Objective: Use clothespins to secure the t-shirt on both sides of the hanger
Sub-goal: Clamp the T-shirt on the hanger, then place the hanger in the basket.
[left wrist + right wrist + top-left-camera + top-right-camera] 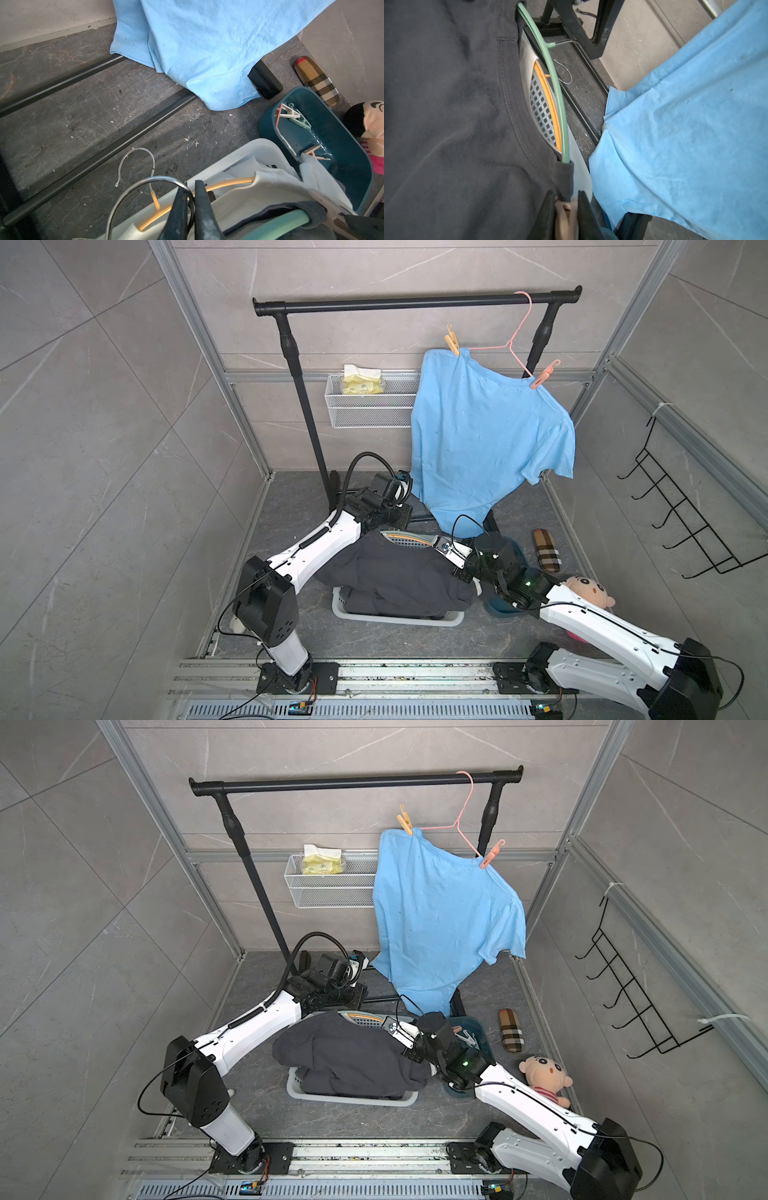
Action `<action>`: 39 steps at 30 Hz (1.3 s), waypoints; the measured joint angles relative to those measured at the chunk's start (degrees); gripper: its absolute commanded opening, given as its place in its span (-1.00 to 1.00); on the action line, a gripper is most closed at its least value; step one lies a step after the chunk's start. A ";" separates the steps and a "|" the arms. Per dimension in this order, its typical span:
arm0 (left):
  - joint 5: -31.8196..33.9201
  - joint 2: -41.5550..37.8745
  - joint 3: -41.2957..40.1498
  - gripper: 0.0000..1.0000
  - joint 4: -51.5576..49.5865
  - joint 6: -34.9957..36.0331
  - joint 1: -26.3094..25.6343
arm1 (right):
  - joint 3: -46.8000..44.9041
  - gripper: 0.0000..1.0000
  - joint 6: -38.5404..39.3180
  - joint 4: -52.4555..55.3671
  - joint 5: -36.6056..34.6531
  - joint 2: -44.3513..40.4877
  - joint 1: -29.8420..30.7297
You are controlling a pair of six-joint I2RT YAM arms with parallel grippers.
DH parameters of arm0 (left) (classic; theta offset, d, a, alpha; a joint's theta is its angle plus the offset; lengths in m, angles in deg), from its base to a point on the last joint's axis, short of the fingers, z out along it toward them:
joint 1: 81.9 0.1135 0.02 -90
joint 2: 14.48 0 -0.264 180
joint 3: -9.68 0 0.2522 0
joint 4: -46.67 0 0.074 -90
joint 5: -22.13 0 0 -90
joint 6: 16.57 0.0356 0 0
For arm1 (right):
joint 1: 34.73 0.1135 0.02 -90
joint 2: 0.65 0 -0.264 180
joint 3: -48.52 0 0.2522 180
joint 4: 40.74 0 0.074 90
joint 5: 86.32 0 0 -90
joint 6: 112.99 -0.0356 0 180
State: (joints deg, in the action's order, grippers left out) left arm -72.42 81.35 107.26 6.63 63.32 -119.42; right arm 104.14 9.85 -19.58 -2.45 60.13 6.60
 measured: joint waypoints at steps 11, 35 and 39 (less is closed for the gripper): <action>-0.04 -0.57 -1.60 -1.00 1.42 0.00 -0.11 | -1.49 0.97 -1.55 -2.32 -2.78 -1.70 -0.33; 9.20 0.28 -4.94 -0.84 3.91 -6.27 0.20 | 4.81 0.36 -69.99 35.87 -26.21 -2.10 -3.39; 9.16 1.51 -4.94 -0.61 3.61 -7.74 0.83 | 0.57 0.32 -72.39 33.90 -22.56 0.22 -8.52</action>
State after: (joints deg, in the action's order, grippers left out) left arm -63.27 82.86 102.32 10.24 55.59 -118.59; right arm 104.71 -62.54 14.32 -25.01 60.35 -1.93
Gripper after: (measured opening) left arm 0.131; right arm 0.663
